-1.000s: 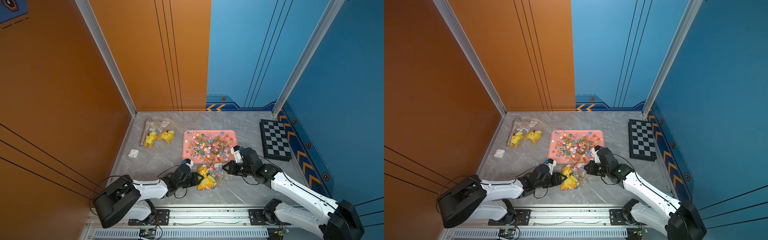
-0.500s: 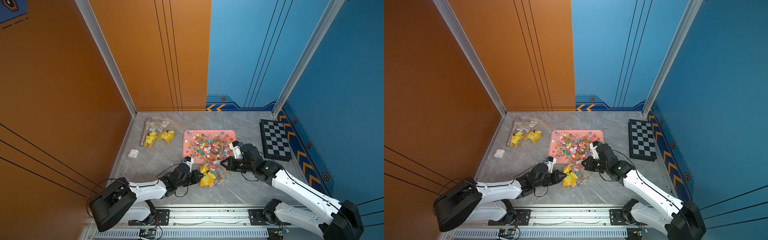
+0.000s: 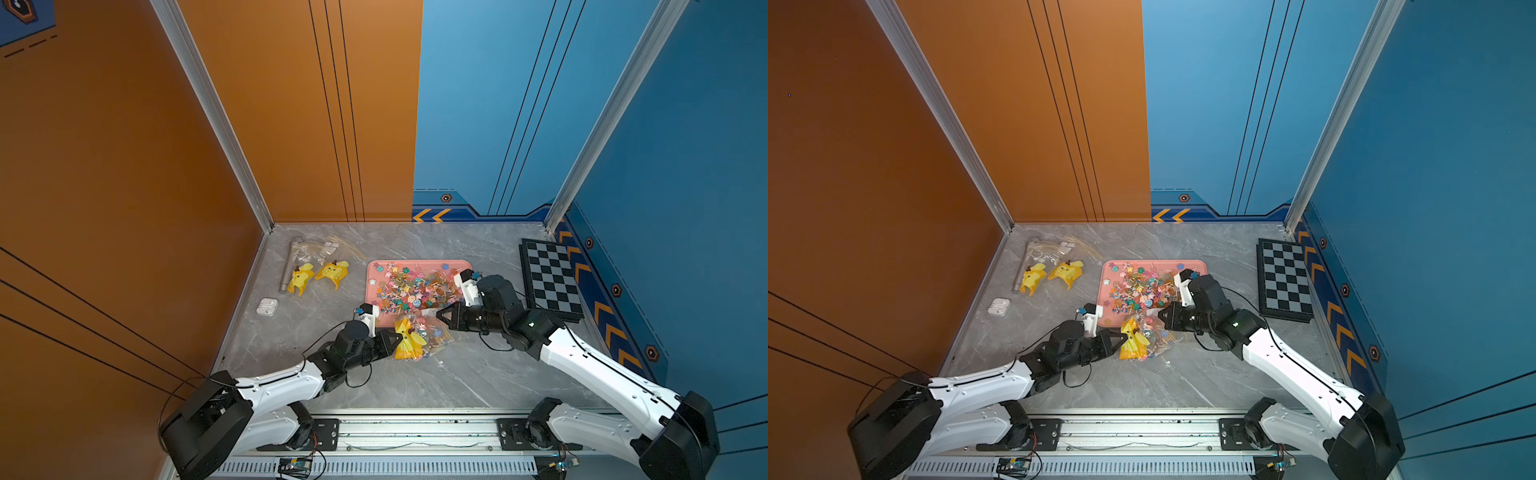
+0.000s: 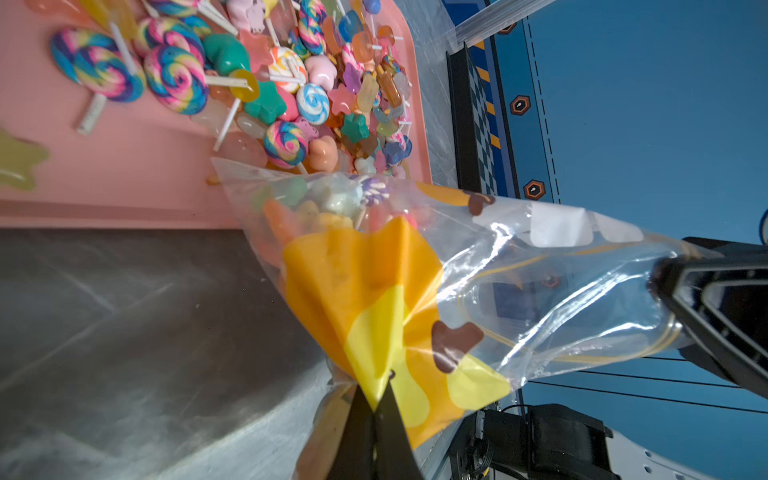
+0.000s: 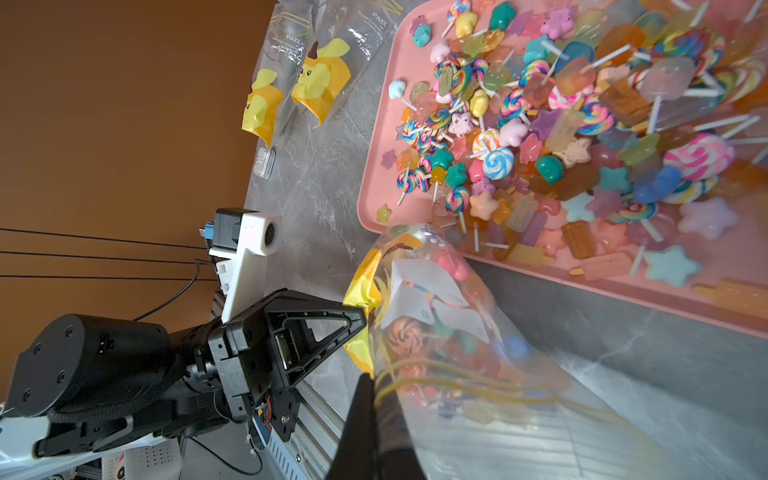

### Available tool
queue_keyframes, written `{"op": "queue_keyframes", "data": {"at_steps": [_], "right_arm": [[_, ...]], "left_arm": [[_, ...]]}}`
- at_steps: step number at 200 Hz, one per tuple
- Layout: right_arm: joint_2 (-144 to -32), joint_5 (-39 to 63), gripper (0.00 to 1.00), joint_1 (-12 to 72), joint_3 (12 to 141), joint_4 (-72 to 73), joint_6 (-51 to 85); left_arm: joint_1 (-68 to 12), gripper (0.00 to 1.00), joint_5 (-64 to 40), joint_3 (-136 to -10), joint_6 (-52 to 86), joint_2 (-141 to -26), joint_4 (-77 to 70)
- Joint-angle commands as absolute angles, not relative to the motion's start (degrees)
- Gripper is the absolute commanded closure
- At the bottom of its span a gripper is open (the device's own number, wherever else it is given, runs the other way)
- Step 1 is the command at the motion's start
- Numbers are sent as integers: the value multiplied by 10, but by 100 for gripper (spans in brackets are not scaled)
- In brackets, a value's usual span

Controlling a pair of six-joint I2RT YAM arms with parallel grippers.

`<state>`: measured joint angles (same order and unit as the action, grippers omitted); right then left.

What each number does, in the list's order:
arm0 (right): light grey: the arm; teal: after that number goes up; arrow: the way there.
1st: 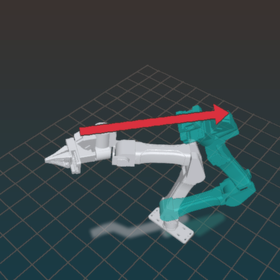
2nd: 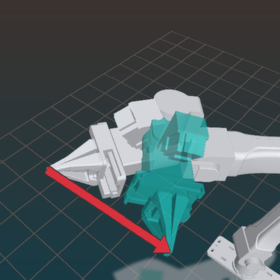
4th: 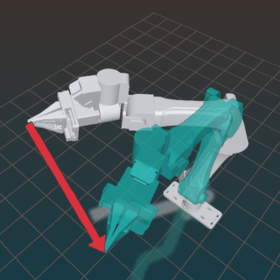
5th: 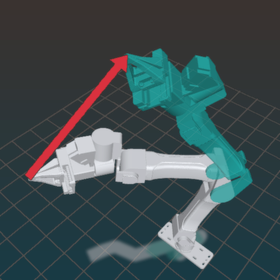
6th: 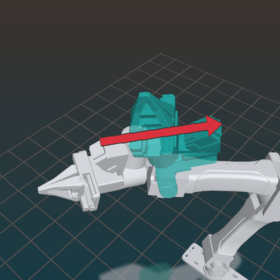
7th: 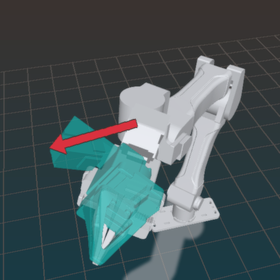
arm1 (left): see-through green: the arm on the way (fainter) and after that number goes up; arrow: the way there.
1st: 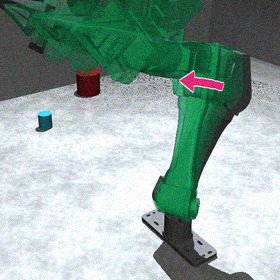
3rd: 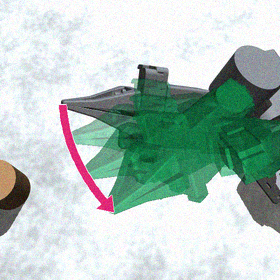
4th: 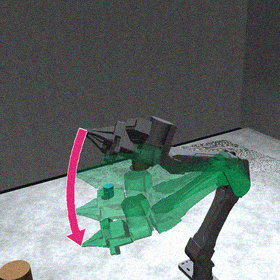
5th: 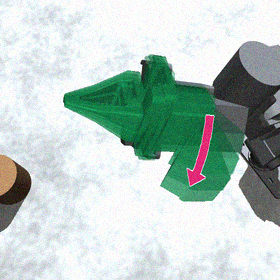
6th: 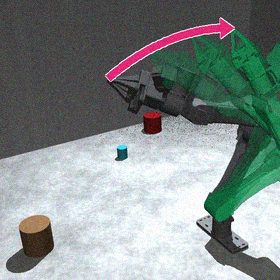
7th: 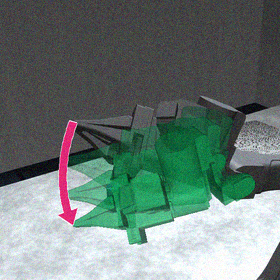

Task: Pour candies out of the ziploc bag
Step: 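Pick up the ziploc bag from the center of the board, then pour the candies out of the ziploc bag onto the tray.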

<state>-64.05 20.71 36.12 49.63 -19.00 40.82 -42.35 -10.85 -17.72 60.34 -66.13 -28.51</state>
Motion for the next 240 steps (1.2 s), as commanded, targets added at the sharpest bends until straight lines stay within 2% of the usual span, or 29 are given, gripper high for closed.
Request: {"op": "queue_keyframes", "data": {"at_steps": [1,158,240], "right_arm": [[-650,193,100,345,533,-197,380],[-797,239,100,272,673,-200,337],[-871,262,100,257,724,-200,329]], "left_arm": [[-401,100,-118,-200,587,-643,-298],[-277,100,-207,-348,536,-717,-270],[-234,100,-225,-382,534,-742,-270]]}}
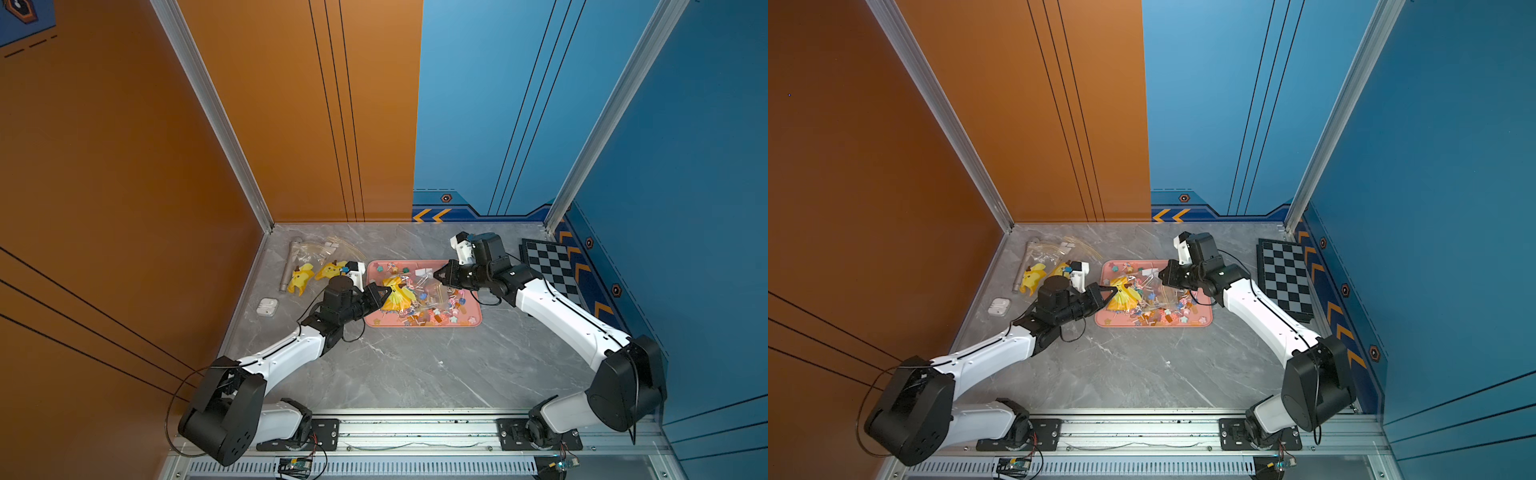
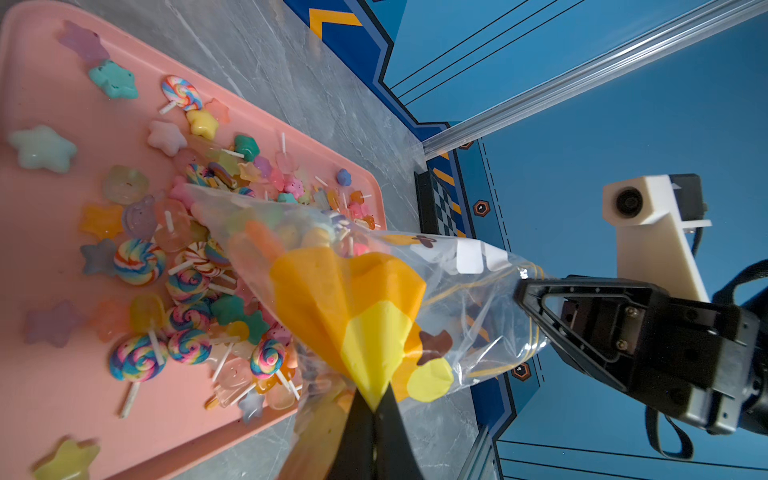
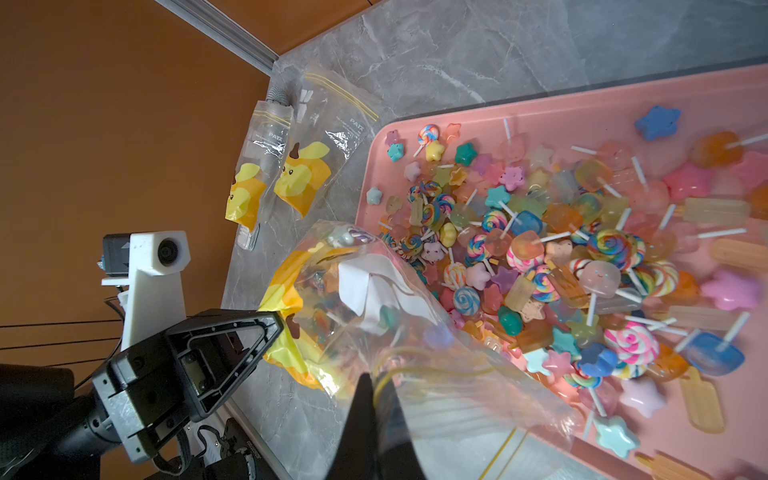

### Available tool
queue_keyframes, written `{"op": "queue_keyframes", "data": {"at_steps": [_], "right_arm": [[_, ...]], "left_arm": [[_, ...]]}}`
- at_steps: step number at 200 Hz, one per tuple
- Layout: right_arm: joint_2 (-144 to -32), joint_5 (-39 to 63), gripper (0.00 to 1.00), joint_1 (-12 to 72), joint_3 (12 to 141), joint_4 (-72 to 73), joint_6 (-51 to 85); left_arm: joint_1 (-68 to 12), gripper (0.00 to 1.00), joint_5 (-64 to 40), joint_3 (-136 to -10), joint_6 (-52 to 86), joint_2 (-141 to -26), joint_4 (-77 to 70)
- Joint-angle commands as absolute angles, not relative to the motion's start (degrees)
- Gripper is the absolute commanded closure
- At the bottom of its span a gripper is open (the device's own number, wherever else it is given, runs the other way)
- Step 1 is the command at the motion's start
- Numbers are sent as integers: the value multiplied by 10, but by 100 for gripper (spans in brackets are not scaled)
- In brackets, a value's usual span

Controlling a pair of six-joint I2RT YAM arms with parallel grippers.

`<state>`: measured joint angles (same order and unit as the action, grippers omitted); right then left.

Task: Pour candies out of the ziploc bag
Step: 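Pour the candies out of the ziploc bag onto the tray.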

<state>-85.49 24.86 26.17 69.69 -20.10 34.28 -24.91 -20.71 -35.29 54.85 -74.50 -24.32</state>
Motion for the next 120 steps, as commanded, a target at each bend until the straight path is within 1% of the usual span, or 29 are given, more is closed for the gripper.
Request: {"op": "queue_keyframes", "data": {"at_steps": [1,75,120], "right_arm": [[-872,262,100,257,725,-200,329],[-924,279,100,257,760,-200,332],[-957,283,100,275,787,-199,335]], "left_arm": [[-234,100,-224,-383,534,-742,-270],[-205,100,-230,-399,519,-732,-233],[-183,100,-224,-399,493,-696,-178]]}}
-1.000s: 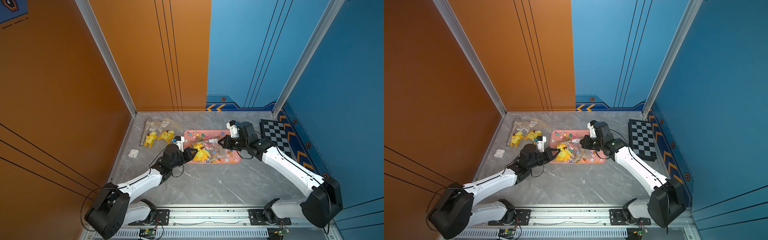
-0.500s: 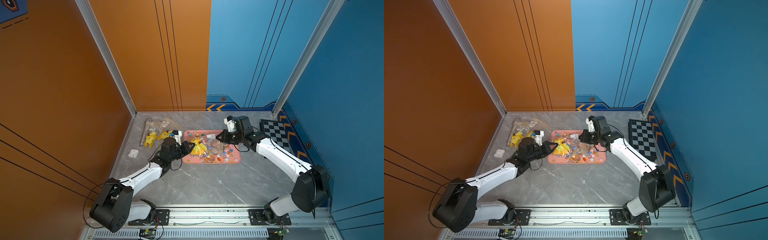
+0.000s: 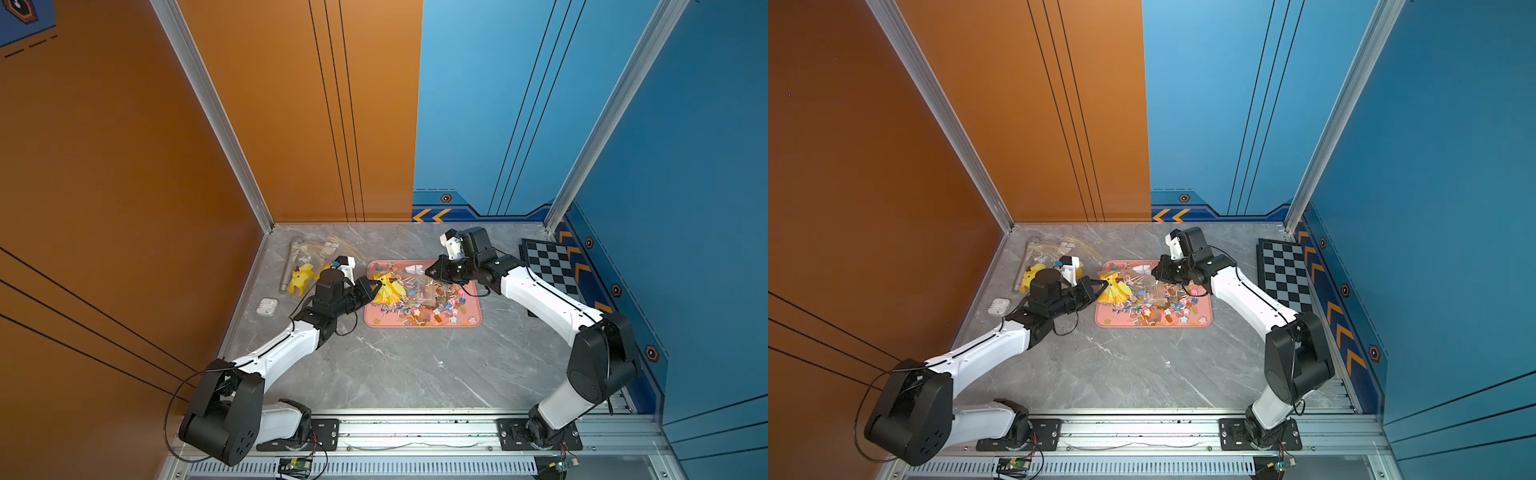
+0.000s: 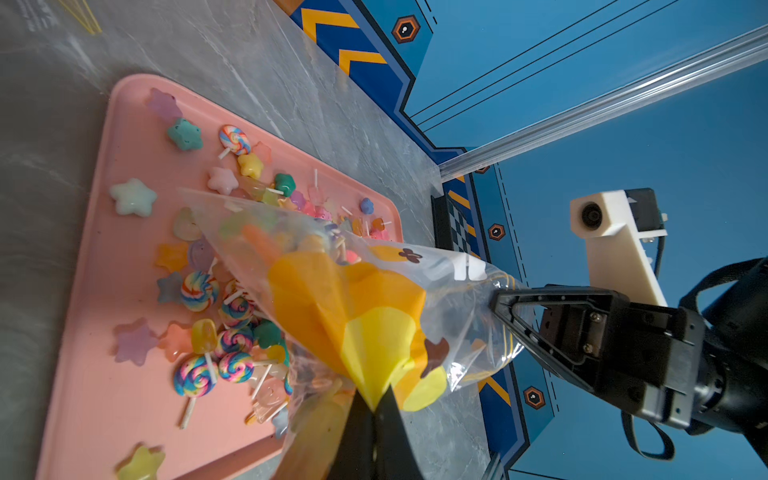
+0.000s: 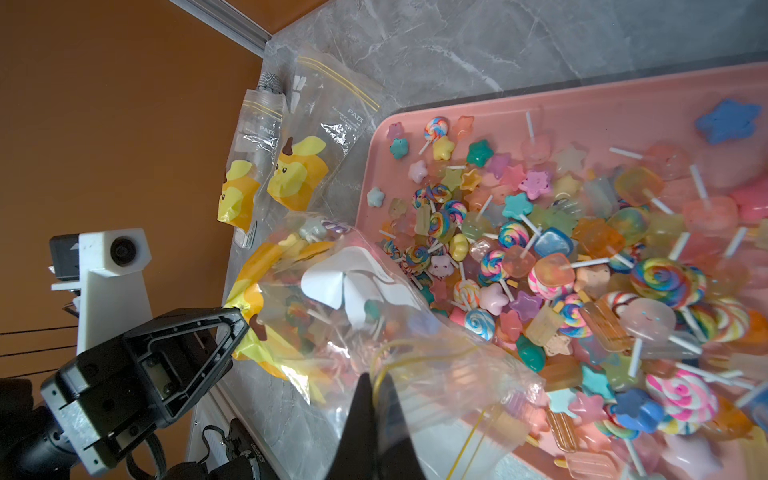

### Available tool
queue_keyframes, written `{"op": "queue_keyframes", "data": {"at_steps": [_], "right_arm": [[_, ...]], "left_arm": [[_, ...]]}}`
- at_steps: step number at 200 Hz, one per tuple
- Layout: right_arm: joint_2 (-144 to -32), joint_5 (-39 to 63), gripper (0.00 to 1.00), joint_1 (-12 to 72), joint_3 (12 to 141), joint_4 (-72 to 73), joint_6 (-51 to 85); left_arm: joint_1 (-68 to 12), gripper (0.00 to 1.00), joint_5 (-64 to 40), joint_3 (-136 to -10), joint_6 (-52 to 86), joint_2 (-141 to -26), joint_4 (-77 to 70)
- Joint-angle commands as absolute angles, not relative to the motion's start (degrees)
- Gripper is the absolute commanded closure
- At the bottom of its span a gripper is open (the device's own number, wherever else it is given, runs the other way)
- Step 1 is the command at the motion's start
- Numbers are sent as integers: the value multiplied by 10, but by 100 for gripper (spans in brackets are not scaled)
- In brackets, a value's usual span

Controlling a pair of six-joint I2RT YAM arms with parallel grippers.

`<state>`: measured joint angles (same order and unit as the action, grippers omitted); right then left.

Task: Pour candies out of the ziploc bag
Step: 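Pour the candies out of the ziploc bag onto the tray.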

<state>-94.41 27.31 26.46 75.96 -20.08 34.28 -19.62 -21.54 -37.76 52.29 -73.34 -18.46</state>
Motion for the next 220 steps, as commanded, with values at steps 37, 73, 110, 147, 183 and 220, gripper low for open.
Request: {"op": "queue_keyframes", "data": {"at_steps": [37,73,110,147,183,220], "right_arm": [[-994,284,100,299,818,-199,338],[-1024,287,100,314,846,-199,342],[-1051,291,100,326,869,-199,345],[-1073,295,100,339,888,-200,348],[-1088,297,100,346,900,-200,350],[-1106,300,100,345,912,-200,349]], "left_arm": [[-151,100,-231,-395,486,-662,-146],[-120,100,-228,-391,467,-614,-94],[-91,100,-239,-384,460,-584,-70],[-67,100,-247,-370,461,-556,-58],[-54,100,-247,-354,461,-536,-51],[-49,100,-248,-338,462,-530,-52]]}}
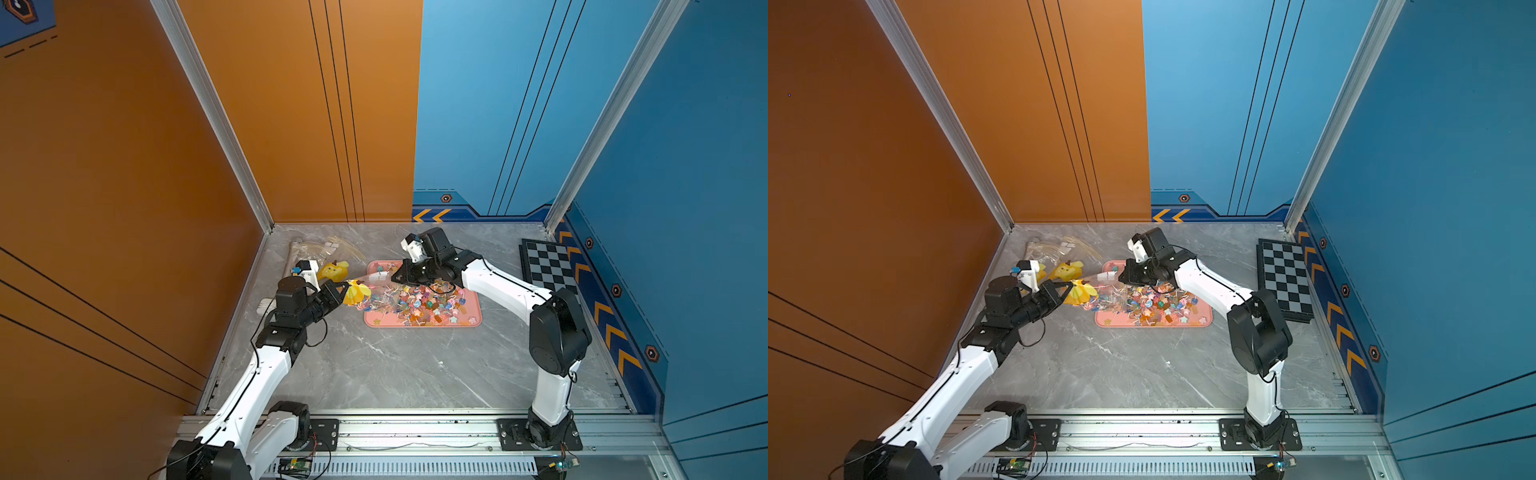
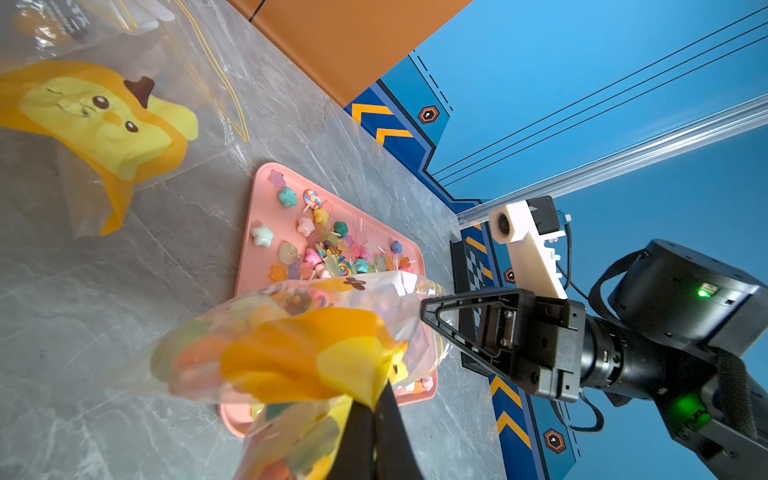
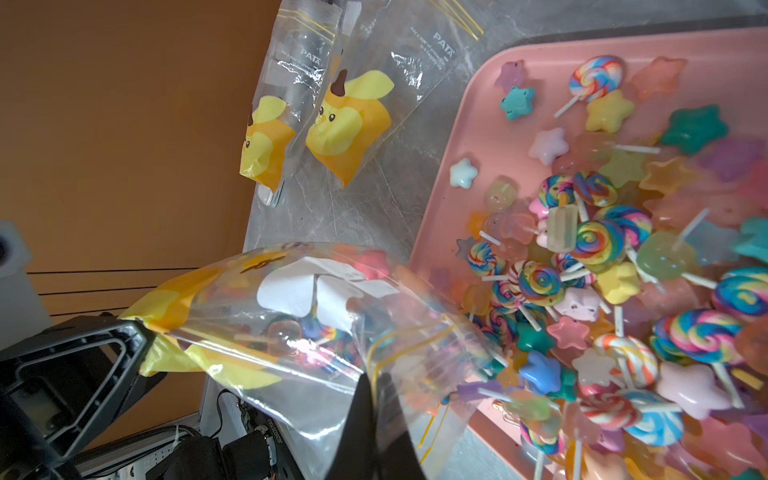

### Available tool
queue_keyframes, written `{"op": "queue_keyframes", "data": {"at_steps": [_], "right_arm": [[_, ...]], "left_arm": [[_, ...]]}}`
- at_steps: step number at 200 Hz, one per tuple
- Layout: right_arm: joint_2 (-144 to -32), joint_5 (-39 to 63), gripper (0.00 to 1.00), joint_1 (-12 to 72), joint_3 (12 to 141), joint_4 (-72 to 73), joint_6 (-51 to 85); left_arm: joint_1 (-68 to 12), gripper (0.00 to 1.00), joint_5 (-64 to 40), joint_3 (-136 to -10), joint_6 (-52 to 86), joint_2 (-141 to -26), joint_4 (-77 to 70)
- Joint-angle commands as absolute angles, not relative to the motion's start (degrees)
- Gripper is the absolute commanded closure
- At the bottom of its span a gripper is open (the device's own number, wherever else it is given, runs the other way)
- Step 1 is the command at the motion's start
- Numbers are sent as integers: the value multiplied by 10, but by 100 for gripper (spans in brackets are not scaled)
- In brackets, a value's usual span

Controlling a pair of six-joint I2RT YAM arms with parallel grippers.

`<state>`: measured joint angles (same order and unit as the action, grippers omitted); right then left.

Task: Pour candies out of the ziploc bag
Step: 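Pour the candies out of the ziploc bag onto the tray.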

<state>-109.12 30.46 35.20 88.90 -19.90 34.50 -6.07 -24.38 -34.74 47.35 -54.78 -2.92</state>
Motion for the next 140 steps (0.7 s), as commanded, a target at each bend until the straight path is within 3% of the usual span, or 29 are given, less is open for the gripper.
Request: {"op": "queue_keyframes", "data": {"at_steps": [1,140], "right_arm": [[-1106,300,100,345,912,-200,349],[-1127,307,100,347,967,-224,342]], "left_arm": [[-49,100,-248,-338,462,-530,-53],[-40,100,-232,-355,433,-494,-4]]}}
